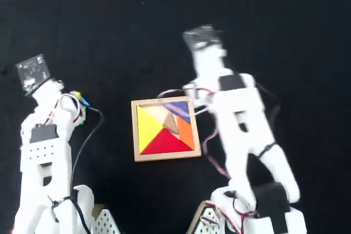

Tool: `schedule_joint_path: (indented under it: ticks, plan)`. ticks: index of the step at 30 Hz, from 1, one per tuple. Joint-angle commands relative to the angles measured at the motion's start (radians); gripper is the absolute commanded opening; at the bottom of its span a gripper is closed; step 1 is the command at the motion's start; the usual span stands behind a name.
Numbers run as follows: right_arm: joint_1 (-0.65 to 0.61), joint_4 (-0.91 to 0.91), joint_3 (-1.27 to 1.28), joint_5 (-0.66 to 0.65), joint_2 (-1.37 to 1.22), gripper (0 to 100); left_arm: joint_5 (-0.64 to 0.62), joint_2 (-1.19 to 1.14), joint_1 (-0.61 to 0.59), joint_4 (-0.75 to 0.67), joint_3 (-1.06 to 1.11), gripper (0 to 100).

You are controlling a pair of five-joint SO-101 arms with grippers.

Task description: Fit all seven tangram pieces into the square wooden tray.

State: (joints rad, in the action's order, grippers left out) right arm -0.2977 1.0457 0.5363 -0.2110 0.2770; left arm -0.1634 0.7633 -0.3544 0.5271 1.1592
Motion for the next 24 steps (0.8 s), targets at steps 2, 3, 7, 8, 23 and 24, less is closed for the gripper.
schedule_joint_path:
  ticks: [2, 3, 7, 8, 23, 24]
  plan:
    - [-0.121, 0.040, -0.054, -0.011, -0.070, 1.1, 0.008, -0.003, -0.050, -0.074, 0.013, 13]
    - [-0.129, 0.055, -0.053, -0.011, -0.093, 1.1, 0.008, -0.003, -0.050, -0.072, 0.021, 13]
    - [-0.190, 0.028, -0.050, -0.021, -0.165, 1.1, 0.009, -0.003, -0.050, -0.069, 0.021, 13]
    - [-0.210, 0.006, -0.050, -0.025, -0.180, 1.1, 0.009, -0.003, -0.050, -0.069, 0.021, 13]
    - [-0.203, -0.002, -0.142, -0.109, -0.403, 1.1, 0.009, -0.005, -0.056, -0.069, 0.022, 13]
    - [-0.198, -0.002, -0.140, -0.110, -0.400, 1.1, 0.009, -0.005, -0.056, -0.069, 0.022, 13]
